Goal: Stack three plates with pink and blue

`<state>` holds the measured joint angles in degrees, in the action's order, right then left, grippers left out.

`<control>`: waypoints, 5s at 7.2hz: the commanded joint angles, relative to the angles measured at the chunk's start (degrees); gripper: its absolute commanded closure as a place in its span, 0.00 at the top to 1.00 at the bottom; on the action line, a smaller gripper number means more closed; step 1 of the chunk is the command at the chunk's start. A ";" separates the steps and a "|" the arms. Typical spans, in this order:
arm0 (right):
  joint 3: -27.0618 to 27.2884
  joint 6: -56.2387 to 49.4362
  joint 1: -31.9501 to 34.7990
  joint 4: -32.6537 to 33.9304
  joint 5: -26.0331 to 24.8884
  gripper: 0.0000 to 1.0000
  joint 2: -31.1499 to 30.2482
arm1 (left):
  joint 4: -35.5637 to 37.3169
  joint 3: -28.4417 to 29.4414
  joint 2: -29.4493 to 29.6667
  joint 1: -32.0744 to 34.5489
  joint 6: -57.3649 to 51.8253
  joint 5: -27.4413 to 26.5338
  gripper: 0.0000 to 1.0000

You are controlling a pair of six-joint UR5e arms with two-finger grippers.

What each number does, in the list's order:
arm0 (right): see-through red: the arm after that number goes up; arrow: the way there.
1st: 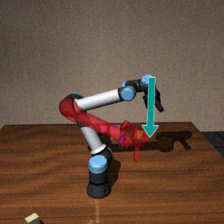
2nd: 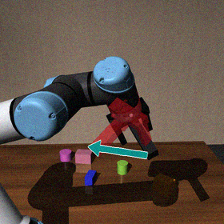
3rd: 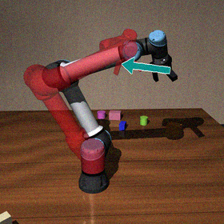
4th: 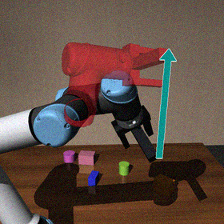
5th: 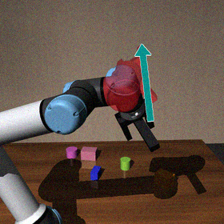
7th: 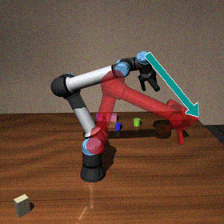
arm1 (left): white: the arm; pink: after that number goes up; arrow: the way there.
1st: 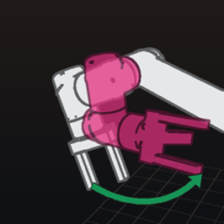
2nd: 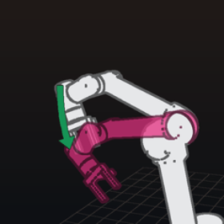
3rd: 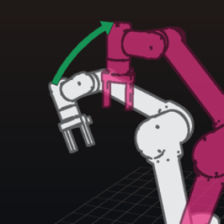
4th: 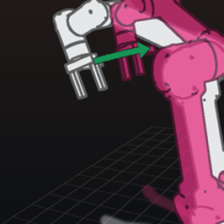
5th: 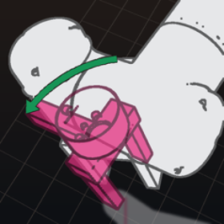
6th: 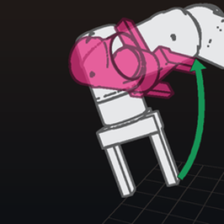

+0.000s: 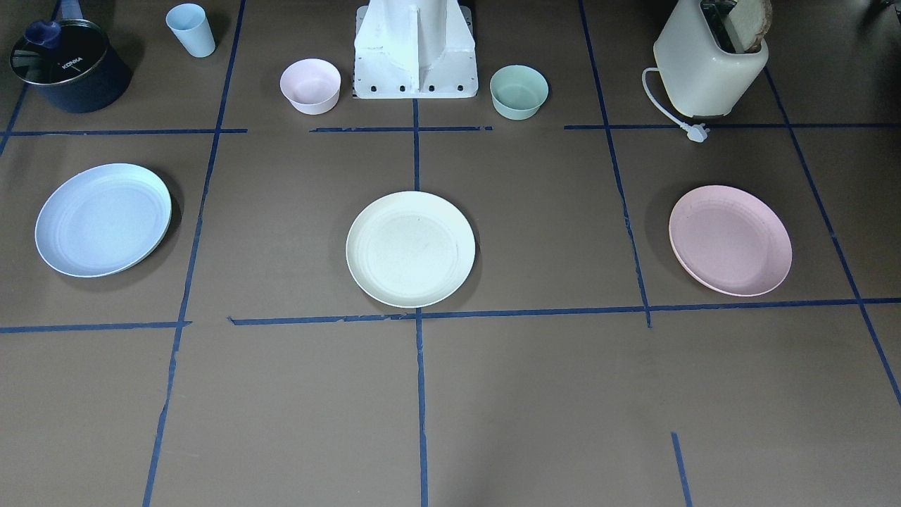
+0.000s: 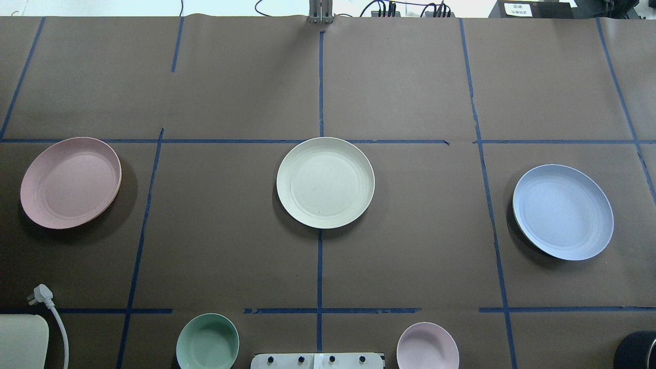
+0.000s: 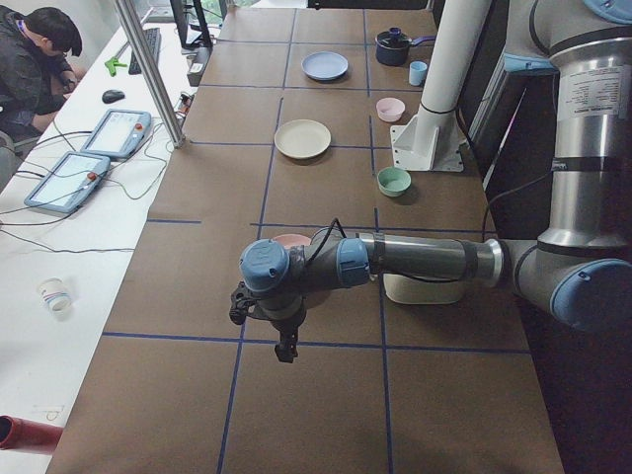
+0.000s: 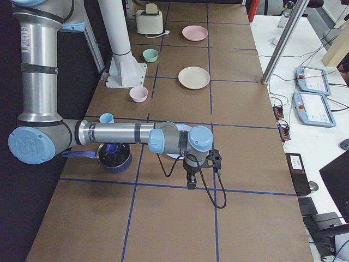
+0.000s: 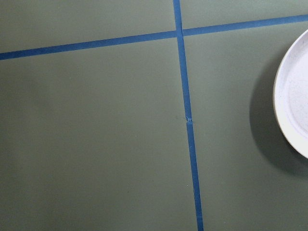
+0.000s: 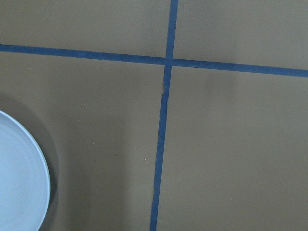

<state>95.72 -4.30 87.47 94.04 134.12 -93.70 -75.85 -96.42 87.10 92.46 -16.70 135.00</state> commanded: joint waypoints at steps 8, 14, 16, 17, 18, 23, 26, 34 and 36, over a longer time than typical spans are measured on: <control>-0.01 -0.01 -1.34 0.00 0.09 1.00 1.15 | -22.44 4.72 3.96 -4.91 0.35 0.79 1.00; -0.18 0.08 -1.87 0.09 0.09 1.00 1.06 | -61.38 17.11 0.17 -26.79 54.98 0.09 1.00; -0.27 -0.01 -1.96 0.09 0.09 1.00 0.98 | -63.02 18.19 0.17 -28.56 56.86 0.26 1.00; -0.27 -0.01 -1.96 0.09 0.09 1.00 0.89 | -63.10 18.11 0.17 -29.09 59.74 0.44 0.74; -0.27 -0.01 -1.96 0.00 0.09 1.00 0.71 | -63.11 18.02 0.44 -29.09 64.46 0.44 0.32; -0.19 -0.01 -1.96 0.00 0.09 1.00 0.45 | -63.02 12.34 0.88 -29.09 71.76 1.49 0.00; -0.19 -0.01 -1.96 0.09 0.09 1.00 0.45 | -62.58 4.23 10.32 -32.14 94.84 8.79 0.00; -0.36 0.08 -1.96 0.17 0.09 1.00 0.45 | -37.44 5.54 37.00 -58.88 105.47 -17.14 0.08; -0.45 0.08 -1.96 0.09 0.09 1.00 0.71 | -37.53 5.97 37.44 -59.24 102.33 -17.14 1.00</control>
<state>95.34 -4.22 85.52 94.19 134.21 -93.19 -113.46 -90.69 124.19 33.50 87.61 117.90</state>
